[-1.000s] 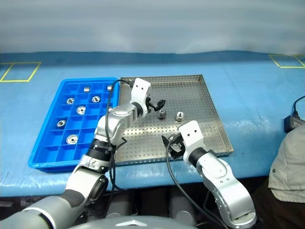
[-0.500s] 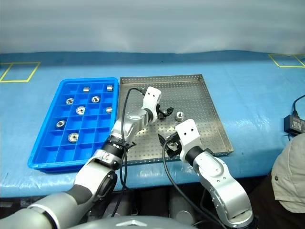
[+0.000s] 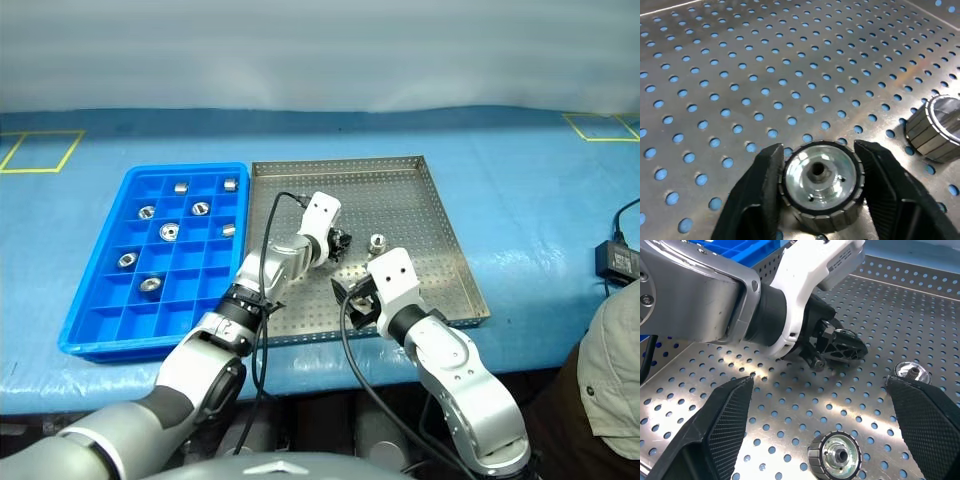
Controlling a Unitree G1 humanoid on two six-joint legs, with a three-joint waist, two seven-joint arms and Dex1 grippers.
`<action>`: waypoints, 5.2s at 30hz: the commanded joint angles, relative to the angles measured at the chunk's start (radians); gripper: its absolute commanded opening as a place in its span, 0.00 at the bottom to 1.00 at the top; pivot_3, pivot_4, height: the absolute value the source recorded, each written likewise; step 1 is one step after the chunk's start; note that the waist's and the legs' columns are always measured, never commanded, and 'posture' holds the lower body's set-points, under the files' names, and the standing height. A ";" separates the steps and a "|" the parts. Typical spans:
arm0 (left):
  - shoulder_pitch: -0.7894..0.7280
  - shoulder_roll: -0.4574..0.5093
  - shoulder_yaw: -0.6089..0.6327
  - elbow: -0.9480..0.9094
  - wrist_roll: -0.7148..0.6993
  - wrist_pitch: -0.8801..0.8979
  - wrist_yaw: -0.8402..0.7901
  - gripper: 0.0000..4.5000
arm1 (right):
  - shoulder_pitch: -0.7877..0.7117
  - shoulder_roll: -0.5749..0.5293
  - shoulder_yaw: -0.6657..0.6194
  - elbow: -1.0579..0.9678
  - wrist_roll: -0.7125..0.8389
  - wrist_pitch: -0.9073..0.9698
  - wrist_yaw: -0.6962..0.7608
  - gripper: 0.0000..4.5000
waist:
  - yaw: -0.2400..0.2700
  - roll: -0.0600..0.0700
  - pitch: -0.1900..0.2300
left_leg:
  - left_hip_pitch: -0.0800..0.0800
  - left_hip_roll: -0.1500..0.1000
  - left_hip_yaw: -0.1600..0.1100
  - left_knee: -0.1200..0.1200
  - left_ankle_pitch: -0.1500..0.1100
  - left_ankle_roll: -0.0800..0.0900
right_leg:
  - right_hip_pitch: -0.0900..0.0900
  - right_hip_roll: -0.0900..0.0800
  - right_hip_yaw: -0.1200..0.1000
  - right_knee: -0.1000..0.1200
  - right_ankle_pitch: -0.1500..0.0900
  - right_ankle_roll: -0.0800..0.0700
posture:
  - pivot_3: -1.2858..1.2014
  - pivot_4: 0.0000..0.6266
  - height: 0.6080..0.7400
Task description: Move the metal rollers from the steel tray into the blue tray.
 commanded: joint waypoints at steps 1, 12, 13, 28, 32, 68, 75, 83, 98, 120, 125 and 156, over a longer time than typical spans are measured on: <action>0.049 0.010 0.008 -0.160 -0.017 0.071 -0.009 0.39 | -0.021 0.003 0.003 -0.020 -0.001 -0.007 0.004 1.00 | 0.000 0.000 0.000 | 0.000 0.000 0.000 0.000 0.000 0.000 | 0.000 0.000 0.000 0.000 0.000 0.000 | 0.48 0.24 1.00; 0.303 0.065 0.235 -0.918 -0.119 0.191 0.126 0.39 | -0.132 -0.004 0.047 0.036 0.022 -0.008 0.075 1.00 | 0.014 0.000 0.000 | 0.001 0.001 0.000 0.000 0.000 0.000 | 0.000 0.000 0.001 0.002 0.000 -0.001 | 0.55 0.24 1.00; 0.329 0.079 0.252 -0.972 -0.111 0.202 0.147 0.39 | -0.148 -0.004 0.056 0.046 0.026 -0.010 0.090 1.00 | 0.020 0.001 0.000 | 0.001 0.001 0.000 0.000 0.000 0.000 | 0.000 0.000 0.001 0.002 0.000 -0.001 | 0.55 0.24 1.00; 0.771 0.192 0.367 -1.386 0.071 0.292 0.340 0.39 | -0.357 0.013 0.224 0.279 0.016 -0.150 0.307 1.00 | 0.140 -0.001 0.001 | 0.001 0.000 -0.002 0.000 0.000 -0.001 | 0.001 -0.002 -0.002 0.002 -0.003 -0.007 | 0.65 0.24 1.00; 0.850 0.151 0.408 -1.426 0.090 0.306 0.379 0.39 | -0.361 0.022 0.239 0.294 0.018 -0.162 0.328 1.00 | 0.163 -0.001 0.001 | 0.001 0.000 -0.003 0.000 0.000 -0.001 | 0.001 -0.003 -0.003 0.002 -0.004 -0.008 | 0.66 0.24 1.00; 0.697 0.265 -0.001 -1.268 -0.189 0.183 -0.084 0.95 | -0.270 0.181 -0.126 0.300 -0.121 0.068 -0.160 1.00 | 0.069 0.002 0.002 | -0.003 0.001 -0.005 -0.002 0.000 -0.001 | 0.000 -0.004 -0.010 -0.005 -0.003 -0.012 | 0.54 0.24 1.00; 0.727 0.348 -0.127 -1.285 -0.238 0.182 -0.185 0.95 | -0.350 0.279 -0.201 0.534 -0.166 -0.065 -0.276 1.00 | 0.049 0.003 0.002 | -0.002 0.001 -0.003 -0.004 0.000 -0.001 | 0.000 0.000 -0.005 -0.005 -0.003 -0.012 | 0.53 0.24 1.00; 0.755 0.318 -0.161 -1.269 -0.216 0.145 -0.110 0.95 | -0.406 0.322 -0.242 0.751 -0.165 -0.166 -0.284 1.00 | 0.050 0.004 0.003 | -0.001 0.001 -0.001 -0.004 0.000 -0.001 | 0.001 0.000 -0.003 -0.005 -0.002 -0.010 | 0.54 0.24 1.00; 0.775 0.280 -0.103 -1.277 -0.208 0.116 -0.020 0.96 | -0.393 0.366 -0.147 0.671 -0.155 -0.126 -0.231 0.38 | 0.052 0.009 0.003 | -0.001 0.002 -0.001 -0.004 0.000 0.000 | 0.000 0.000 -0.002 -0.005 -0.001 -0.008 | 0.57 0.24 1.00; 0.977 0.196 0.169 -1.479 -0.123 0.114 0.266 0.96 | -0.715 0.471 0.069 0.886 -0.148 -0.261 -0.002 0.38 | 0.170 0.009 0.003 | 0.000 0.000 -0.003 -0.013 0.001 -0.002 | 0.000 0.000 -0.004 -0.010 0.002 -0.006 | 0.71 0.24 1.00; 1.021 0.178 0.169 -1.507 -0.109 0.120 0.296 0.96 | -0.748 0.488 0.079 1.001 -0.155 -0.320 0.020 0.38 | 0.226 0.009 0.003 | 0.000 0.000 -0.005 -0.017 0.002 -0.005 | -0.001 0.000 -0.007 -0.010 0.000 -0.008 | 0.73 0.24 1.00; 0.907 0.209 0.113 -1.433 -0.121 0.193 0.229 0.96 | -0.689 0.443 0.043 0.946 -0.146 -0.302 -0.026 1.00 | 0.356 0.010 0.001 | -0.003 0.001 -0.009 -0.017 0.003 -0.008 | -0.002 0.000 -0.014 -0.011 -0.005 -0.010 | 0.64 0.24 1.00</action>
